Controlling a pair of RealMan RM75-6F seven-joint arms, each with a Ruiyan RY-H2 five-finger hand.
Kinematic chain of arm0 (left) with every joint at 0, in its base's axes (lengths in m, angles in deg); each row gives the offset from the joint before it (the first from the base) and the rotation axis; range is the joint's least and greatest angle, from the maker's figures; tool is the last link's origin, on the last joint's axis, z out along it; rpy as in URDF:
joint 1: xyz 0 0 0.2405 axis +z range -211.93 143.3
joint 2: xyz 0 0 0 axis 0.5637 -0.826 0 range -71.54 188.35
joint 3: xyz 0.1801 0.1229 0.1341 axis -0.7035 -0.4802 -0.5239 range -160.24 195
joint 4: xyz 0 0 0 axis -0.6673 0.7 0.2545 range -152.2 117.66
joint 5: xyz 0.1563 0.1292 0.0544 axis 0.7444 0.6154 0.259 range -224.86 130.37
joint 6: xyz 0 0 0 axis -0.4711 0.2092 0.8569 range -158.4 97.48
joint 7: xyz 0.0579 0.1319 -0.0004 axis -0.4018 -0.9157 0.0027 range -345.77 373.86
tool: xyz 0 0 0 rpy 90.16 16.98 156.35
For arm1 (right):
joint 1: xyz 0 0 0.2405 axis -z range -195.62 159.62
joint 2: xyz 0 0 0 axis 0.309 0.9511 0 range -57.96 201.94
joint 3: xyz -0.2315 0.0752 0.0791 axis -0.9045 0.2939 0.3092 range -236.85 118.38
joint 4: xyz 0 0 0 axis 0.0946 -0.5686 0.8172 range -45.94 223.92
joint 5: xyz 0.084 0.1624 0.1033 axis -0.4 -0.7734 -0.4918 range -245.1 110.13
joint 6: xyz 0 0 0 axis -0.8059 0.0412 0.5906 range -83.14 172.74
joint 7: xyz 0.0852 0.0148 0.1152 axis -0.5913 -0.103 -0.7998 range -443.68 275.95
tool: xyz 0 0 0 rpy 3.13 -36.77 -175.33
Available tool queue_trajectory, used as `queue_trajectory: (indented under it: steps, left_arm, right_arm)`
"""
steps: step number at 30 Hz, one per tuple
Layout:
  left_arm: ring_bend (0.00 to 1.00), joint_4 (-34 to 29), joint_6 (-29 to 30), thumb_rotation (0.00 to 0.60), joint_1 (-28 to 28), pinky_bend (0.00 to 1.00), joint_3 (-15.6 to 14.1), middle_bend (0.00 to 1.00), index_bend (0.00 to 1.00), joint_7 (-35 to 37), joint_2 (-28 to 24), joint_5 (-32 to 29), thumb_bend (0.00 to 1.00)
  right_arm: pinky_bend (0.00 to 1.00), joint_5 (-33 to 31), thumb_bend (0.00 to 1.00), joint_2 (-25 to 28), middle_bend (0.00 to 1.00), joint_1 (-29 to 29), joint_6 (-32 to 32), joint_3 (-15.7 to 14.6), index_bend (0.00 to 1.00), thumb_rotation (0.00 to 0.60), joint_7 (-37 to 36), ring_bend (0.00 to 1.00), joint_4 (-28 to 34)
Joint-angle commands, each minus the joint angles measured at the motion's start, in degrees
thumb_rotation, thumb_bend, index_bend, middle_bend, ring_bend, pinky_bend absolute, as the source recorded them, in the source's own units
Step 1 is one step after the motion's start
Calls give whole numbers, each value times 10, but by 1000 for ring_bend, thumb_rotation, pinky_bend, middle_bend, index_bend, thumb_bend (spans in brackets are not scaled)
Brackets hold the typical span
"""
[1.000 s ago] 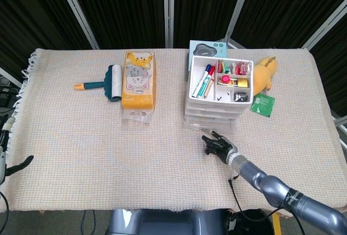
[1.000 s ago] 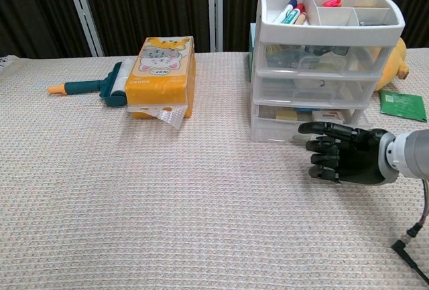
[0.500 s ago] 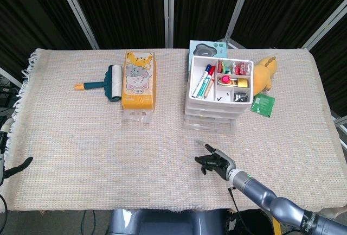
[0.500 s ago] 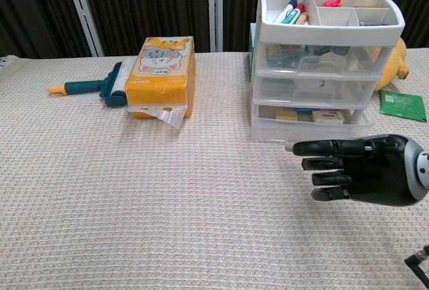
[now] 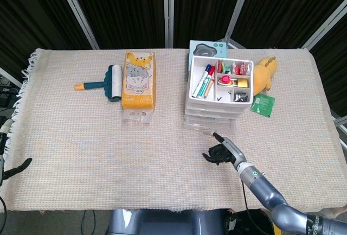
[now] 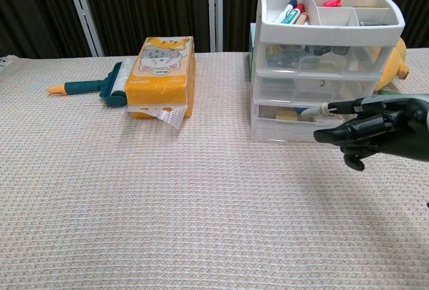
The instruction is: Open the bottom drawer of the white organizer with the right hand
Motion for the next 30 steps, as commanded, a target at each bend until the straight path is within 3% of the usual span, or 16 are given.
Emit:
queue_trajectory:
  steps: [1, 8, 20, 30]
  left_arm:
    - [0, 0, 3, 600, 1, 0, 0, 0, 0, 1, 0, 2, 65]
    - [0, 2, 5, 600, 2, 0, 1, 0, 0, 6, -1, 3, 66]
    - [0, 4, 1, 600, 1, 0, 0, 0, 0, 3, 0, 6, 66]
    - [0, 4, -1, 600, 0, 0, -2, 0, 0, 3, -1, 10, 66]
  right_arm:
    - [719, -37, 292, -21, 844, -33, -67, -22, 207, 600, 53, 888, -27]
    - [719, -72, 292, -71, 852, -49, -142, -33, 244, 600, 103, 888, -78]
    - [719, -104, 292, -91, 854, -57, -108, -42, 244, 600, 116, 888, -135]
    - [719, -98, 291, -88, 856, -44, -80, -52, 346, 600, 104, 889, -136]
